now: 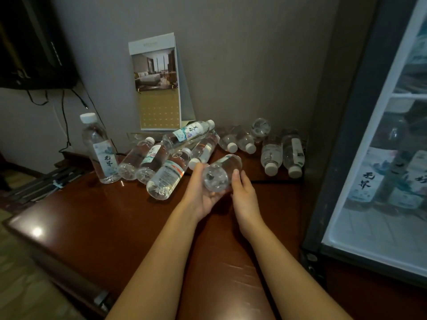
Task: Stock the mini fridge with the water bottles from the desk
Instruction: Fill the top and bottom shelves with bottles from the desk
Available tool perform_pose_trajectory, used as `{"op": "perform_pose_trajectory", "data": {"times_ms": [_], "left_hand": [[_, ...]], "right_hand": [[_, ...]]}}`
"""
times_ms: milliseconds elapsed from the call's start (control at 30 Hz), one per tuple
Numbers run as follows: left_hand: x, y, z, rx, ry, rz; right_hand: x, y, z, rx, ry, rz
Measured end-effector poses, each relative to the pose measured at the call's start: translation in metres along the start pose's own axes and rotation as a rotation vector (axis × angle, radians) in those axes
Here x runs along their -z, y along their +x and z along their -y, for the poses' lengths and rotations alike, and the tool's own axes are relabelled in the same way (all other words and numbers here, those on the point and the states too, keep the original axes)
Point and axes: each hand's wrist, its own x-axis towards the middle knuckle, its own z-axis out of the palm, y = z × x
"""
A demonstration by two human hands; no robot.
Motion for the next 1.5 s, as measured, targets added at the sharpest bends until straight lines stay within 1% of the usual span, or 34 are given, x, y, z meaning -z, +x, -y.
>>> {"op": "perform_pose_trajectory", "data": {"times_ms": [100,167,233,300,367,567,667,733,800,867,933,1000,1067,1167,1367,1433,1500], "left_hand": [[0.0,-0.004,0.001,0.068,0.086,0.177],[0.004,-0.004,0.004,0.059,0.132,0.308],[0.004,-0.003,0.005,0.027,0.135,0.373],[0.003,-0.004,0.004,-0.044,0.17,0.394],[0.001,-0.007,0.003,-0.093,0.216,0.391],[0.0,-0.006,0.006,-0.148,0.26,0.36],[-0.003,-0.006,0.004,-0.219,0.193,0.354],[-0.002,-0.004,0.002,-0.277,0.145,0.336],[-0.001,-0.004,-0.001,-0.317,0.141,0.32],[0.003,-0.003,-0.003,-0.338,0.135,0.321],[0.005,-0.002,-0.004,-0.348,0.118,0.317],[0.006,-0.003,-0.005,-0.358,0.129,0.287],[0.005,-0.007,-0.005,-0.372,0.155,0.252],[0.004,-0.02,-0.005,-0.403,0.198,0.223],[-0.001,-0.06,0.005,-0.379,0.303,0.241],[-0.002,-0.076,0.005,-0.373,0.367,0.256],[-0.002,-0.092,0.002,-0.404,0.454,0.256]], "right_hand": [[0.002,-0.003,-0.001,-0.007,0.189,0.028],[0.007,-0.003,-0.001,-0.028,0.332,0.016],[0.012,-0.004,0.002,-0.031,0.41,0.017],[0.013,-0.006,0.003,-0.006,0.388,0.044],[0.012,-0.007,0.001,0.024,0.331,0.073],[0.012,-0.006,-0.001,0.083,0.216,0.094],[0.011,-0.007,0.001,0.098,0.175,0.127],[0.009,-0.009,0.002,0.137,0.098,0.159],[0.007,-0.012,0.004,0.176,0.022,0.184],[0.005,-0.013,0.005,0.163,-0.036,0.194],[0.003,-0.012,0.004,0.153,-0.098,0.191],[-0.002,-0.011,0.004,0.147,-0.168,0.146],[-0.006,-0.01,0.002,0.13,-0.217,0.113],[-0.004,-0.015,0.007,0.132,-0.297,0.112],[0.017,-0.054,0.024,0.132,-0.428,0.203],[0.028,-0.072,0.031,0.111,-0.426,0.256],[0.036,-0.09,0.035,0.096,-0.41,0.281]]}}
